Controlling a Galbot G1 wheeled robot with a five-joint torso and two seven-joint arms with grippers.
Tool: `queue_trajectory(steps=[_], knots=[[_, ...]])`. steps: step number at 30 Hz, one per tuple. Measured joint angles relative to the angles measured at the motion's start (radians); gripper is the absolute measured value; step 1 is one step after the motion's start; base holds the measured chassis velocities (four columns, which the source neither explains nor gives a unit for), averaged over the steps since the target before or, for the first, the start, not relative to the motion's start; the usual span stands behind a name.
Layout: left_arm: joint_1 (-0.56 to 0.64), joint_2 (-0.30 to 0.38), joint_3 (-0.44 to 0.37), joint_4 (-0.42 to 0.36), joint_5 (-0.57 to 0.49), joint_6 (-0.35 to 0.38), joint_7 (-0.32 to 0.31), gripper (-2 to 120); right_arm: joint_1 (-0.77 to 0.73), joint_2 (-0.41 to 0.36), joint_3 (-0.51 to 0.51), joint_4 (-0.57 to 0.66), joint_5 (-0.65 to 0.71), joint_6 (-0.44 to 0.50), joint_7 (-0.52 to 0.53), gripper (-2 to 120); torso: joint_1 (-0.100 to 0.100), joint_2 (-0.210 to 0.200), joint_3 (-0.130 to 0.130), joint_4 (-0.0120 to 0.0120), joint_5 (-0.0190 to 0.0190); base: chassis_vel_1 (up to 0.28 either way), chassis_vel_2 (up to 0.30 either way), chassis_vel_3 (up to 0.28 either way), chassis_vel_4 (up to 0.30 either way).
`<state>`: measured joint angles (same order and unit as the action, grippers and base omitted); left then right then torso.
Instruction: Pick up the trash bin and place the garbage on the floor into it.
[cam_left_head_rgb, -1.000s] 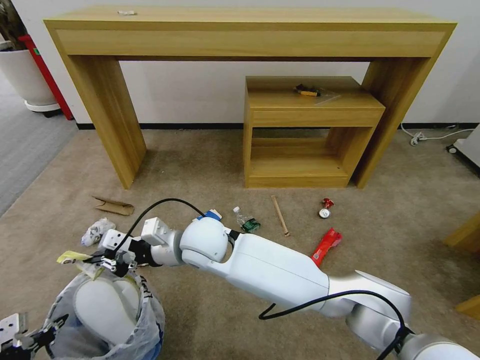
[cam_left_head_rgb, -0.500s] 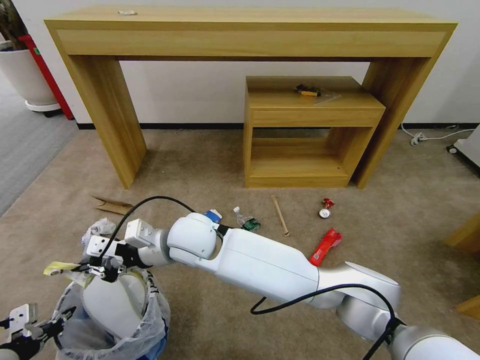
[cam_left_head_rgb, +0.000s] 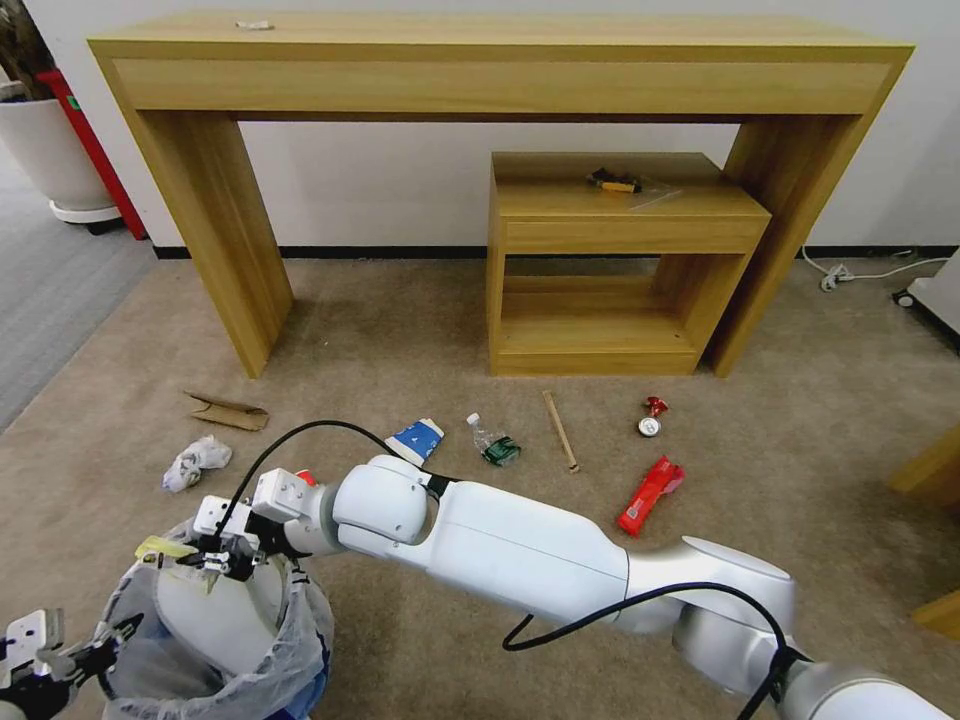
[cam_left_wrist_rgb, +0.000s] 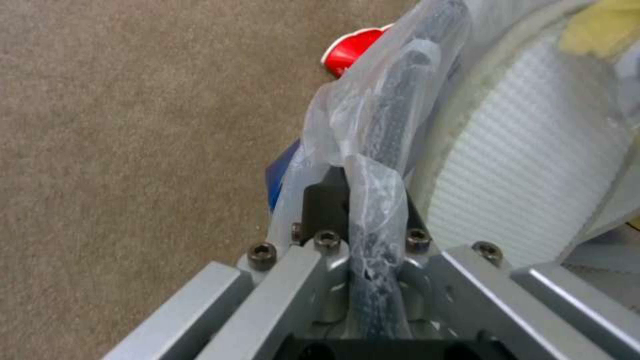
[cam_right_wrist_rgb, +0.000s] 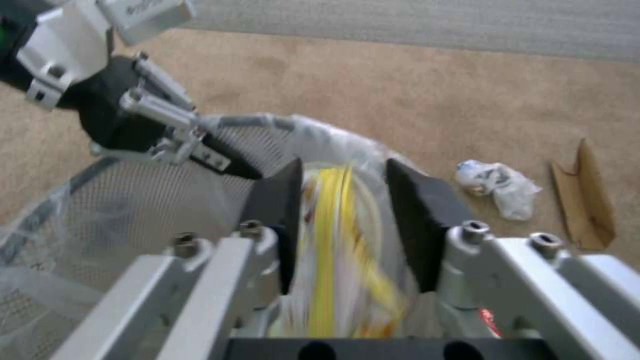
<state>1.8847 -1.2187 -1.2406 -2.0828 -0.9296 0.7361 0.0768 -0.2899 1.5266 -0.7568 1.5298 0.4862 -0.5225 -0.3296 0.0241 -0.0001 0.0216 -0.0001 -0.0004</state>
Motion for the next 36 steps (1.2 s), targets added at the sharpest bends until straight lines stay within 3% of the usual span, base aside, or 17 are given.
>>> queue_trajectory(steps=[4, 10, 15, 21, 23, 33, 36], knots=[[0.000, -0.003, -0.005, 0.010, 0.000, 0.000, 0.007, 0, -0.006, -0.011, 0.029, 0.038, 0.046, 0.005, 0.071, 57, 0.000, 0.000, 0.000, 0.0000, 0.0000, 0.000, 0.000, 0.000, 0.000], [-0.004, -0.007, -0.007, 0.015, -0.001, -0.001, 0.011, 0, -0.028, -0.029, 0.072, 0.069, 0.084, 0.017, 0.134, 75, 0.000, 0.000, 0.000, 0.0000, 0.0001, 0.000, 0.000, 0.000, 0.000], [-0.007, -0.011, -0.012, 0.027, 0.000, -0.001, 0.024, 0, -0.108, -0.076, 0.168, 0.127, 0.111, 0.052, 0.234, 95, 0.000, 0.000, 0.000, 0.0000, 0.0001, 0.000, 0.000, 0.000, 0.000], [-0.011, -0.015, -0.017, 0.031, 0.001, -0.001, 0.031, 0, -0.223, -0.121, 0.328, 0.194, 0.114, 0.082, 0.332, 100, 0.000, 0.000, 0.000, 0.0000, 0.0002, 0.000, 0.000, 0.000, 0.000], [-0.012, -0.018, -0.022, 0.034, 0.003, -0.001, 0.038, 0, -0.296, -0.148, 0.432, 0.232, 0.101, 0.099, 0.379, 100, 0.000, 0.000, 0.000, 0.0000, 0.0003, 0.000, 0.000, 0.000, 0.000], [-0.009, -0.024, -0.033, 0.035, 0.009, -0.001, 0.057, 0, -0.483, -0.219, 0.618, 0.305, 0.051, 0.146, 0.449, 100, 0.000, 0.000, 0.000, 0.0002, 0.0006, 0.000, 0.000, 0.000, 0.000], [-0.010, -0.028, -0.040, 0.036, 0.011, -0.001, 0.068, 0, -0.653, -0.267, 0.782, 0.368, -0.007, 0.183, 0.439, 100, 0.000, 0.000, 0.000, -0.0004, 0.0006, 0.000, 0.000, 0.000, 0.000]])
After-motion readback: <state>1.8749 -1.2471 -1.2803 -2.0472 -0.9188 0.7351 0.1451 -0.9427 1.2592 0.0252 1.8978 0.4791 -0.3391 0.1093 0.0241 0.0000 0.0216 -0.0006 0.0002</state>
